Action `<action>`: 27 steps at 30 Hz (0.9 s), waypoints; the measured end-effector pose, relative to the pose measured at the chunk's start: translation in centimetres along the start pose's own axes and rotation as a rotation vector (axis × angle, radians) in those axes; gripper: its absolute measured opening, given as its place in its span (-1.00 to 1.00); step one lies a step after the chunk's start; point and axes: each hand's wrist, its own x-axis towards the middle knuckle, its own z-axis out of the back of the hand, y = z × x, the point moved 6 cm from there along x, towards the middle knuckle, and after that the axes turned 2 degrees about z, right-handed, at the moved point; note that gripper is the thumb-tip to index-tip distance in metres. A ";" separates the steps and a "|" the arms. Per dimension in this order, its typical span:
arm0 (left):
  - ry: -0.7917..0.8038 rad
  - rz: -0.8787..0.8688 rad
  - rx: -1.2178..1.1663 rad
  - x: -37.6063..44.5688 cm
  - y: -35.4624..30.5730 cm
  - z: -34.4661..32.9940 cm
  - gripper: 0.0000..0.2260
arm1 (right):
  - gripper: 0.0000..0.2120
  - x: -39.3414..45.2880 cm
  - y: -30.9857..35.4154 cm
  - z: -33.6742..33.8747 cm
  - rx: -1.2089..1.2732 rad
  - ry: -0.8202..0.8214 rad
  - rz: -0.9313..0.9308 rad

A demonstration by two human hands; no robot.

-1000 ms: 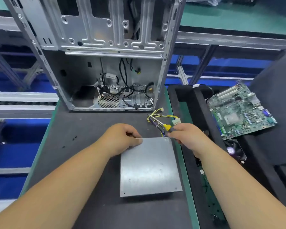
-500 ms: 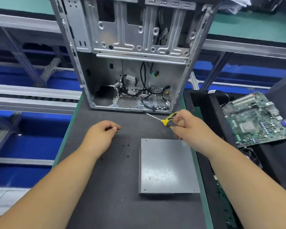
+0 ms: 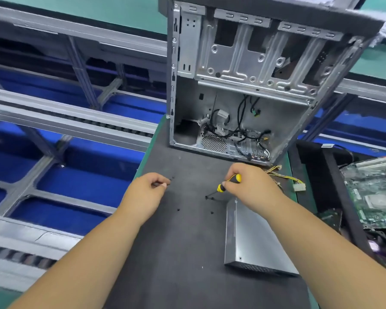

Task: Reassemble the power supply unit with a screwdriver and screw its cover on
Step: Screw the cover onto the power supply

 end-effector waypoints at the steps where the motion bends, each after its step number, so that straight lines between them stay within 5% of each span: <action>1: -0.002 0.007 0.005 0.1 0.3 0.1 -0.86 | -0.90 0.1 0.1 -0.2 -0.007 0.004 0.001; 7: 0.021 0.046 -0.034 0.9 0.9 -0.7 -0.84 | -0.92 0.1 0.2 1.0 0.091 -0.072 -0.029; 13: 0.214 0.153 -0.434 1.3 -1.9 -5.4 -0.83 | -0.93 -0.5 -0.8 5.2 0.453 -0.196 -0.079; 20: 0.506 0.354 -1.002 0.0 -6.3 -9.1 -0.84 | -0.89 -1.8 -1.5 8.4 0.593 -0.242 -0.058; 27: 0.513 0.316 -1.078 -0.6 -8.4 -10.2 -0.94 | -0.88 -2.9 -2.7 9.1 0.632 -0.256 -0.062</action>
